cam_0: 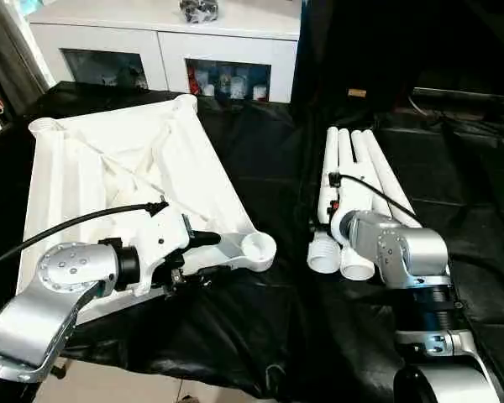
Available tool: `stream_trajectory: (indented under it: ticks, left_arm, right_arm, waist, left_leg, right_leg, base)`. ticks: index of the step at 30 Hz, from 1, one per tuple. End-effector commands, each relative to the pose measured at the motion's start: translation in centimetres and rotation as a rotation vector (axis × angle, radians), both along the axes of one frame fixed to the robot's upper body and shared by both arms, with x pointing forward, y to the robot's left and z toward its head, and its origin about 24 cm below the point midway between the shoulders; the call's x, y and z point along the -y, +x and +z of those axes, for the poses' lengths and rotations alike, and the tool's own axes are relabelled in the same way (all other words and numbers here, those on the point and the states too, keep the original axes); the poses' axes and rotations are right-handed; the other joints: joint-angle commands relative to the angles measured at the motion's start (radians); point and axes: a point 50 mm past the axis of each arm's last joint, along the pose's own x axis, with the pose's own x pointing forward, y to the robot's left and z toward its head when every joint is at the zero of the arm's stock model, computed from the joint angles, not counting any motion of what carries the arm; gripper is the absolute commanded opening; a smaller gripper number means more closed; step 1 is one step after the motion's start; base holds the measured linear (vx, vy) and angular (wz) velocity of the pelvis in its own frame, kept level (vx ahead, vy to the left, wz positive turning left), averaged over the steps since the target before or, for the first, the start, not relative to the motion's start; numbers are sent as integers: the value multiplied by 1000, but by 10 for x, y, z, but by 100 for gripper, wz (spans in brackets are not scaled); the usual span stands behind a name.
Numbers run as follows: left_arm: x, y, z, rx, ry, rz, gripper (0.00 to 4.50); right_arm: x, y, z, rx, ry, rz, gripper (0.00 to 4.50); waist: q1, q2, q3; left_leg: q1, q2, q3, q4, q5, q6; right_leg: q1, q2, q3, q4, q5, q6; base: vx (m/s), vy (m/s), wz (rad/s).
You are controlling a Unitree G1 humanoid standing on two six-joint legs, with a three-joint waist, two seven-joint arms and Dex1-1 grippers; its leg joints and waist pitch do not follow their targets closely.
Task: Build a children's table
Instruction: Pick table leg
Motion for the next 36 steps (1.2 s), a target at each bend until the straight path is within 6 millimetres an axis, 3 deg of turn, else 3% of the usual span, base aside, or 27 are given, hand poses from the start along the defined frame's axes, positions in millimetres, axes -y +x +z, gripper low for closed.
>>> stream_trajectory:
  ticks: [1,4,12,13,17,18,27,36]
  left_arm:
    - [4,0,1,-4,0,-22,270]
    - [4,0,1,0,5,-24,270]
    - [5,2,3,18,19,-34,276]
    - [5,2,3,15,18,-36,302]
    - [7,2,5,-1,9,-50,315]
    - [8,2,5,8,11,-50,342]
    - [11,6,8,38,4,-47,401]
    - [14,16,13,56,-32,-31,450]
  right_arm:
    - [2,-1,-6,-55,9,-7,450]
    - [4,0,-8,-83,-2,-16,450]
    - [8,6,-10,-147,-14,-13,377]
    - [9,7,-10,-148,-14,-15,367]
    - [10,10,-8,-154,-8,-22,338]
    - [11,11,-7,-155,-4,-26,322]
    - [16,14,-7,-165,48,-72,253]
    - [20,15,-6,-170,110,-107,188]
  waist:
    - [4,17,-61]
    - [5,16,-62]
    - [11,10,-62]
    - [12,10,-63]
    - [14,9,-63]
    - [15,9,-64]
    - [16,6,-65]
    - [16,14,-66]
  left_leg:
    - [11,61,-23,-82,-46,-71]
    - [12,61,-22,-81,-44,-70]
    - [13,62,-20,-80,-41,-64]
    - [13,62,-19,-79,-35,-62]
    - [13,61,-18,-78,-21,-59]
    - [11,61,-18,-77,-19,-59]
    - [10,60,-17,-76,-8,-50]
    - [11,60,-17,-75,-22,-60]
  right_leg:
    - [52,-98,51,-54,61,-198]
    - [52,-99,52,-54,55,-200]
    - [50,-100,51,-53,33,-202]
    - [51,-101,51,-53,37,-202]
    - [50,-99,51,-51,56,-203]
    - [52,-100,51,-51,56,-204]
    - [53,-100,51,-51,57,-203]
    - [53,-99,50,-51,54,-210]
  base:
    - [0,0,0]
    - [0,0,0]
    - [0,0,0]
    - [0,0,0]
    - [0,0,0]
    - [0,0,0]
    - [0,0,0]
    - [0,0,0]
